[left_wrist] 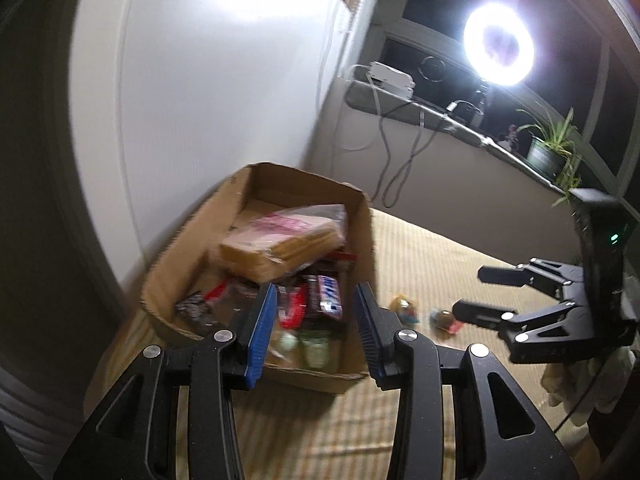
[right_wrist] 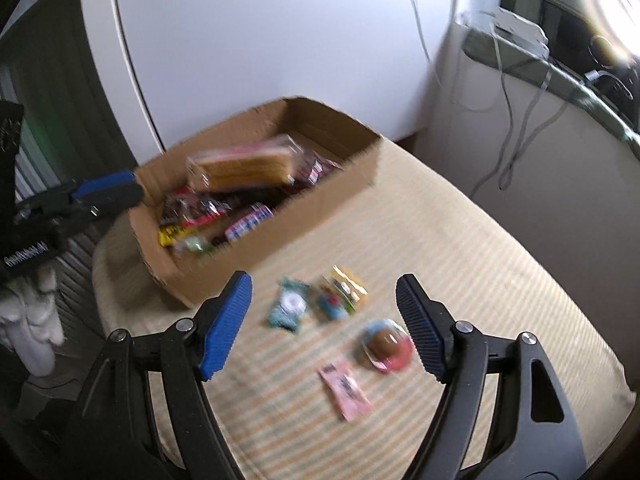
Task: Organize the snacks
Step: 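Move both tools back over the remaining candies on the bedspread, then grasp the pink candy bar with the left tool while the right tool grasps the chocolate egg candy, then carry both candies into the box and open both tools to release them, then move both tools back toward the green mint and yellow candy packets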
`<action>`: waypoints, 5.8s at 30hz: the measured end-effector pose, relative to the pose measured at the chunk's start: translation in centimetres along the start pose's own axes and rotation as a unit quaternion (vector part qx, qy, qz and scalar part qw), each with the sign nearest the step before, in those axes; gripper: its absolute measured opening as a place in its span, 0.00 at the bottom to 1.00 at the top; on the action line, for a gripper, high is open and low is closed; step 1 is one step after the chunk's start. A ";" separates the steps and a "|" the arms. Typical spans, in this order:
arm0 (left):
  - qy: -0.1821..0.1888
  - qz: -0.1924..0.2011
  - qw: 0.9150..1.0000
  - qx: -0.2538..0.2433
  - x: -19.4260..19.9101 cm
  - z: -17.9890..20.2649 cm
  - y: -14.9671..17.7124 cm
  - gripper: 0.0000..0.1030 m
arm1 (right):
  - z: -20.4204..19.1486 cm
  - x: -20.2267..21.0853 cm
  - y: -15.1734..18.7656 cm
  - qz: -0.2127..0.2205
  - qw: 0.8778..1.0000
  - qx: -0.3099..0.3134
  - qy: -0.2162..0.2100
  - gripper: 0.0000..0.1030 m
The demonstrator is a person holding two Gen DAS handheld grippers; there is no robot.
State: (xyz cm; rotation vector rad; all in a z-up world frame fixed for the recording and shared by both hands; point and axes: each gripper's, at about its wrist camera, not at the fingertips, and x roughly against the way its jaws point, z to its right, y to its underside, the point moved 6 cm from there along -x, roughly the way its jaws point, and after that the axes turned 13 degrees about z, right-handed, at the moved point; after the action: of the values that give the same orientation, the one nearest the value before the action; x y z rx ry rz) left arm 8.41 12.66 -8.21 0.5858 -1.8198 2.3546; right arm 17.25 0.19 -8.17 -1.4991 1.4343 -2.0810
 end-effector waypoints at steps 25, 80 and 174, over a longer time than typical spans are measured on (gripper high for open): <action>0.119 -0.118 0.985 -0.031 -3.0 12.4 8.2 0.37 | 6.7 -2.2 6.2 -0.060 0.998 -0.025 -0.025 0.63; 0.086 -0.107 0.985 -0.106 -7.2 15.1 8.4 0.17 | 10.4 -1.0 6.5 -0.041 0.998 -0.041 0.017 0.34; -0.011 -0.001 0.999 -0.036 -0.8 1.7 0.2 0.51 | 1.9 -5.9 -8.2 0.033 0.999 -0.014 -0.023 0.83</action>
State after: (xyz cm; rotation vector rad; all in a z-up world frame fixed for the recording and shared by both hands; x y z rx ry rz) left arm 9.46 11.06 -8.34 0.6086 -1.9032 2.2788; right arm 24.38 7.00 -5.34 -1.4792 1.4808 -1.9847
